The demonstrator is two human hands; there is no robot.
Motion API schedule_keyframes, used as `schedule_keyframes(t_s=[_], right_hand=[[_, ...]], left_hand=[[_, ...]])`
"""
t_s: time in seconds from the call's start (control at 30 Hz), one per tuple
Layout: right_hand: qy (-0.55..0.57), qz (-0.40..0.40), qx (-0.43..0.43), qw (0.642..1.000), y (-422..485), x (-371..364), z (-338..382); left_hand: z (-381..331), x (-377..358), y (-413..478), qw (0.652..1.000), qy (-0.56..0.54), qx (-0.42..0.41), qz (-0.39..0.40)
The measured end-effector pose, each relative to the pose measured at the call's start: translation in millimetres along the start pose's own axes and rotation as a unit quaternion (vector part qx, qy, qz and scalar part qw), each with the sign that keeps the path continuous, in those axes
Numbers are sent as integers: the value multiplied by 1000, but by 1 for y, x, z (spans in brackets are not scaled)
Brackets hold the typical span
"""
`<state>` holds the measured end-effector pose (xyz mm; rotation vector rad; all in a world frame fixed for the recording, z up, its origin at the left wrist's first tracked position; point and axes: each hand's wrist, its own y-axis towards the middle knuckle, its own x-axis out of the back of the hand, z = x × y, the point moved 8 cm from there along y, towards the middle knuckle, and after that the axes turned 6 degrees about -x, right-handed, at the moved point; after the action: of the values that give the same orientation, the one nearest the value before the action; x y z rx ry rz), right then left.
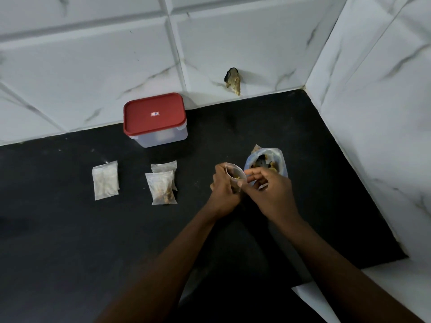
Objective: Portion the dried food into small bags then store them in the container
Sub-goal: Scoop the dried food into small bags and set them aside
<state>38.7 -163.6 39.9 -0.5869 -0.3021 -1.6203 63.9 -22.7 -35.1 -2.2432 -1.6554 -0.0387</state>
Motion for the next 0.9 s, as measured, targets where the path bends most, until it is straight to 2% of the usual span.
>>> schedule_keyframes(t_s=[0.1,0.27,0.37,0.53,0.7,0.9], right_hand=[[25,-8,-6,1000,0,-5,3],[33,32,-6,999,1,-25,9],[49,49,-4,998,0,-39,17],[63,60,13,996,-5,-68,32],[64,77,25,995,-13,-96,47],[108,89,10,990,-21,-118,59]], left_hand=[[5,11,-9,999,-49,-7,-16],[0,39,-33,989,-137,-53,-33],[0,61,-46,987,-135,-80,-40],[14,101,-60,983,-100,-102,-111],[22,127,-69,983,-84,-117,-116],[33,156,-78,977,-117,-122,-128]])
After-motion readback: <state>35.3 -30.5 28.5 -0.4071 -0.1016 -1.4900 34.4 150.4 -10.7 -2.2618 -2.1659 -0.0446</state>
